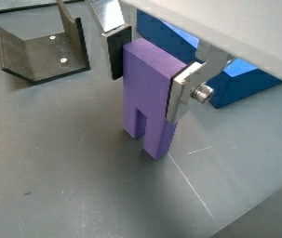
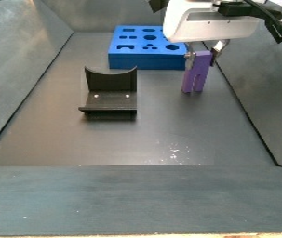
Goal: Pick up the double-square object. Move to above the board. Insert the double-square object.
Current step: Pick up the double-square object, then move to above the board.
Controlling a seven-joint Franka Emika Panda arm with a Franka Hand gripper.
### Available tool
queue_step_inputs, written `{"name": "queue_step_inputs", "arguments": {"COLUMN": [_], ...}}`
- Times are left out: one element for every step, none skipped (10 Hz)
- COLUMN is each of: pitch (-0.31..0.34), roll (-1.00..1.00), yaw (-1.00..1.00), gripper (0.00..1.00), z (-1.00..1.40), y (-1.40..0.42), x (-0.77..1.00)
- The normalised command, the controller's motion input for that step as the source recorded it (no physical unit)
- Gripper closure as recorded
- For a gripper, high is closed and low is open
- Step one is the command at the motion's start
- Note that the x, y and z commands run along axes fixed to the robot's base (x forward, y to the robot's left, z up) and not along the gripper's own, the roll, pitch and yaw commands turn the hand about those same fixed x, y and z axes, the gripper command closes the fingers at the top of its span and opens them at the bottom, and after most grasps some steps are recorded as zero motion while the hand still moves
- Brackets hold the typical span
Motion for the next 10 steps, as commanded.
{"name": "queue_step_inputs", "arguments": {"pitch": [0.0,0.0,0.0,0.0,0.0,0.0,0.0,0.0,0.0,0.269], "roll": [0.0,0.0,0.0,0.0,0.0,0.0,0.0,0.0,0.0,-0.06], "yaw": [0.0,0.0,0.0,0.0,0.0,0.0,0.0,0.0,0.0,0.08], "gripper": [1.0,1.0,1.0,1.0,1.0,1.0,1.0,1.0,1.0,1.0], "z": [0.0,0.0,0.0,0.0,0.0,0.0,0.0,0.0,0.0,1.0], "y": [0.0,0.0,0.0,0.0,0.0,0.0,0.0,0.0,0.0,-0.11], "x": [0.0,0.0,0.0,0.0,0.0,0.0,0.0,0.0,0.0,0.17]}}
